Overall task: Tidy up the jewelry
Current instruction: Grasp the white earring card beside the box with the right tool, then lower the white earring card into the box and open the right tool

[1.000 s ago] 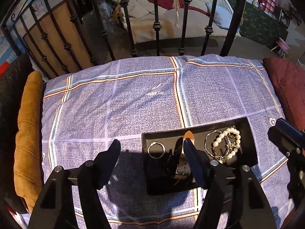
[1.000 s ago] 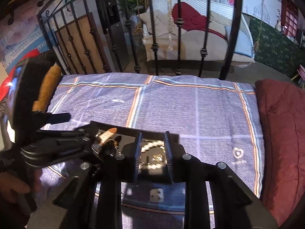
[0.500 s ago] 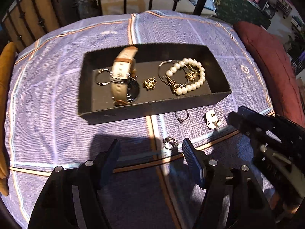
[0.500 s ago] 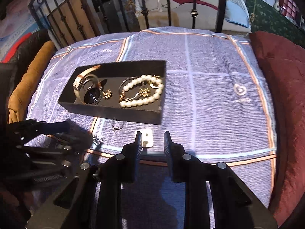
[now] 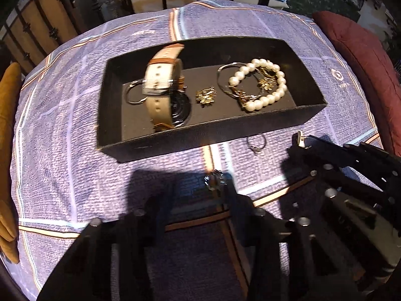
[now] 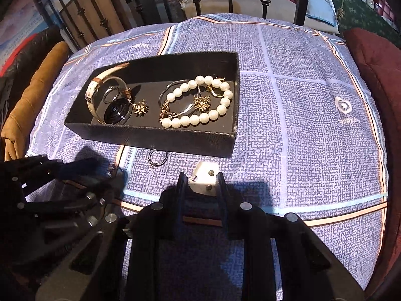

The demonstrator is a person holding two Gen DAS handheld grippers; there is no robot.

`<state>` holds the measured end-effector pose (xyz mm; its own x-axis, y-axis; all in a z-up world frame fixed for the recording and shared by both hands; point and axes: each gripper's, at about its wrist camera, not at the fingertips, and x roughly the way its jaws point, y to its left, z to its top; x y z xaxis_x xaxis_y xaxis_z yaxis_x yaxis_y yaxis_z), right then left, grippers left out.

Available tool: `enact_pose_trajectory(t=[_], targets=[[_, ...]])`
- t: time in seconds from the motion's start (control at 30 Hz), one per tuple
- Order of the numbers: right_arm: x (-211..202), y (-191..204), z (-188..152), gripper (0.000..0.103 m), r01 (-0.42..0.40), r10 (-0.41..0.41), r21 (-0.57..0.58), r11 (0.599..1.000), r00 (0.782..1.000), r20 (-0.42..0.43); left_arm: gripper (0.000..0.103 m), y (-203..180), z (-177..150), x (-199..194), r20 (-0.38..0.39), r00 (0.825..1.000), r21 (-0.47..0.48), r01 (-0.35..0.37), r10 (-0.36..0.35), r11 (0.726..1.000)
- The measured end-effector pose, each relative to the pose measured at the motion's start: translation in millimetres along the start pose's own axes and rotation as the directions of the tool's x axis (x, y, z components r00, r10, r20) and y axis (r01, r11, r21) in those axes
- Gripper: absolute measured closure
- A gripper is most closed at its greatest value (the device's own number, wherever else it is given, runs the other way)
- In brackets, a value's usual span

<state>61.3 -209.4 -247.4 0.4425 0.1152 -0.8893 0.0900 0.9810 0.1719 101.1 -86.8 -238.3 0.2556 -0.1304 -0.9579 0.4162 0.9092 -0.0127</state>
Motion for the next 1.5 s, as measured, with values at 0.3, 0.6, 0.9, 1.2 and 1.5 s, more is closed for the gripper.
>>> enact_pose_trajectory(t=[0.3,0.6,0.9,1.2,1.5], targets=[[-41.2,-8.6,1.2,0.086,-0.024,0.021,0.061,0.998,0.998,0.056,0.102,42.6,-9.7,-27.9,-0.009,1.000,-0.087,0.025,-0.026,0.996],[-71.1,4.0,8.7,0.086,-0.051,0.047,0.031,0.998,0.994,0.094,0.102,47.6,3.0,-67.9,0.055,0.998,-0.097,0.011,-0.006,0.995],[-90.3,19.0,23.7,0.086,-0.053,0.056,-0.025,0.998,0.989,0.140,0.102,34.8,25.1,-84.1,0.099,0.995,-0.080,-0.006,0.014,0.997],[-81.8,22.1,59.3,0.086,-0.029,0.042,-0.070,0.997,0.980,0.193,0.102,36.3,58.6,-90.9,0.158,0.986,-0.066,-0.034,0.044,0.997],[-56.2,16.2,81.6,0.086,-0.019,0.033,-0.075,0.997,0.983,0.180,0.102,37.0,88.7,-78.1,0.166,0.984,-0.054,-0.050,0.059,0.997]])
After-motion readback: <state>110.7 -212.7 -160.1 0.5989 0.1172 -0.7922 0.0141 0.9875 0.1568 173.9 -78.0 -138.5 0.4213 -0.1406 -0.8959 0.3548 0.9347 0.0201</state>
